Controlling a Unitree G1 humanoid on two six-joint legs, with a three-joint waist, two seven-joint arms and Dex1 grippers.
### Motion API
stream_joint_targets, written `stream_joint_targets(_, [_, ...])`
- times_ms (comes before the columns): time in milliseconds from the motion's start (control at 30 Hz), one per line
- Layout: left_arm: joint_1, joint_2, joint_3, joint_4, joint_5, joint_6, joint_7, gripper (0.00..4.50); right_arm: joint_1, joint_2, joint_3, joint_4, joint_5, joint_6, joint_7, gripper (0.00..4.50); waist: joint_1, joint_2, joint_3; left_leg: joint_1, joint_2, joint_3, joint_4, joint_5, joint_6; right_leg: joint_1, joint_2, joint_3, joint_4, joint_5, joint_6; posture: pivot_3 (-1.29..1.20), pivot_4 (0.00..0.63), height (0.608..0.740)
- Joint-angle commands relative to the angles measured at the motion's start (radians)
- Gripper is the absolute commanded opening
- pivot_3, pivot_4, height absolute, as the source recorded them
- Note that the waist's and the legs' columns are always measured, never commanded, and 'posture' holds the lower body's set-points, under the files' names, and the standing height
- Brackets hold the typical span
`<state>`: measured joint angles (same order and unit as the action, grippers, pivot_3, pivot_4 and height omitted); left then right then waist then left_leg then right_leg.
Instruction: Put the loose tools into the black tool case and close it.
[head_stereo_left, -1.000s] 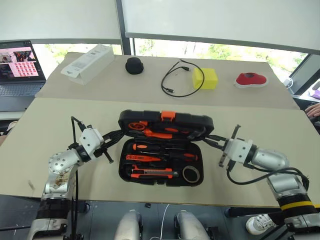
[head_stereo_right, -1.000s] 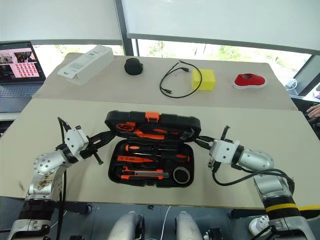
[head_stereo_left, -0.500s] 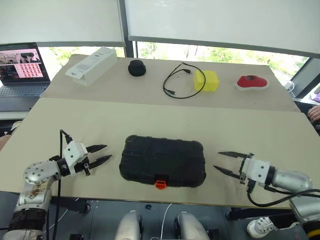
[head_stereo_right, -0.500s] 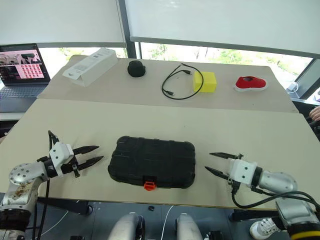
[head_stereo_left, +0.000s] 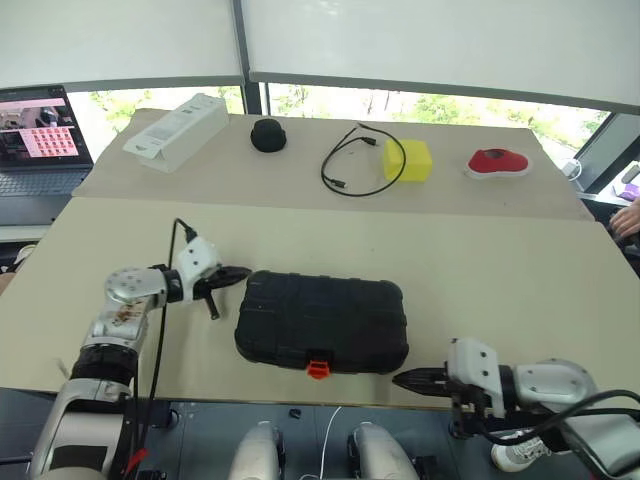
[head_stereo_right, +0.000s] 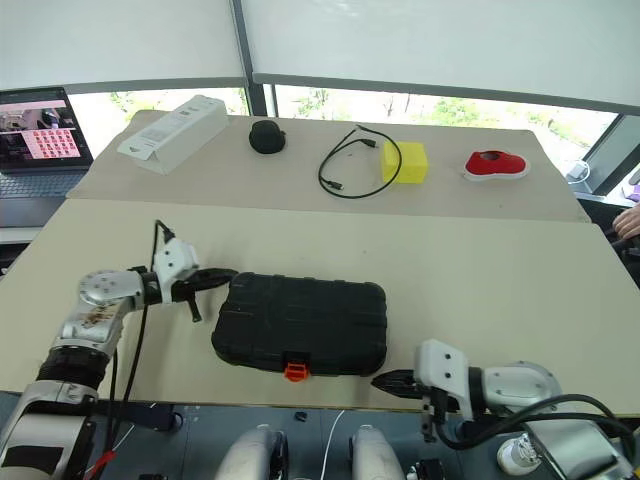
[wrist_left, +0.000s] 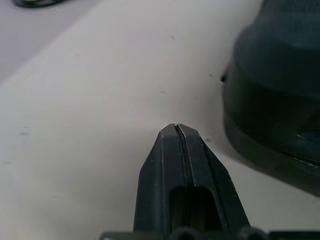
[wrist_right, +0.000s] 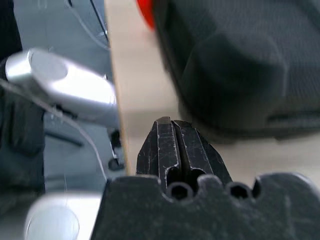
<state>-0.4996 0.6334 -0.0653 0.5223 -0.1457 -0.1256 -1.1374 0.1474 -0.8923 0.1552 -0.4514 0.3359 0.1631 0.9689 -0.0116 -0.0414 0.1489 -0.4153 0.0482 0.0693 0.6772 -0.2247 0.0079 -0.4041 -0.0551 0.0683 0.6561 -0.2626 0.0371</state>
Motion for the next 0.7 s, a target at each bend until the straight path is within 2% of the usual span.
stream_joint_targets(33, [-0.018,-0.005,-0.004,-0.023,-0.015,0.011,-0.037,0.0,-0.075,0.032,0.02,0.012,-0.063,0.019,-0.027,0.05,-0.001,-0.001,0.0,0.0,0.0,0.0,0.0,0.0,0.0,0.0,0.0,0.0,0.0,0.0,0.0,0.0,0.15,0.74])
stream_joint_targets(233, [0.063,0.021,0.023,-0.116,-0.04,0.078,-0.044,0.0,-0.271,0.136,0.037,0.197,-0.167,-0.055,-0.063,0.05,-0.003,-0.001,0.001,0.0,0.0,0.0,0.0,0.0,0.0,-0.001,0.0,0.0,0.001,0.0,0.0,0.0,0.15,0.74])
stream_joint_targets(433, [0.222,0.045,0.082,-0.312,-0.086,0.154,-0.002,0.0,-0.459,0.21,0.044,0.439,-0.226,-0.147,-0.053,0.05,-0.004,-0.001,0.001,0.0,0.001,0.0,0.0,0.0,0.0,-0.002,0.0,0.0,0.001,0.0,0.0,0.0,0.15,0.74])
stream_joint_targets(567, [0.301,0.049,0.115,-0.409,-0.103,0.175,0.032,0.0,-0.499,0.217,0.023,0.498,-0.221,-0.178,-0.03,0.05,0.0,-0.001,0.002,0.0,0.001,0.0,-0.001,0.0,0.0,-0.002,-0.001,0.0,0.001,0.0,0.0,0.0,0.15,0.74])
stream_joint_targets(700, [0.299,0.052,0.17,-0.421,-0.165,0.205,0.047,0.0,-0.47,0.191,-0.018,0.467,-0.181,-0.166,0.003,0.05,0.0,-0.001,0.002,0.0,0.001,0.0,0.0,0.0,0.0,-0.001,-0.001,0.0,0.001,0.0,0.0,0.0,0.15,0.74])
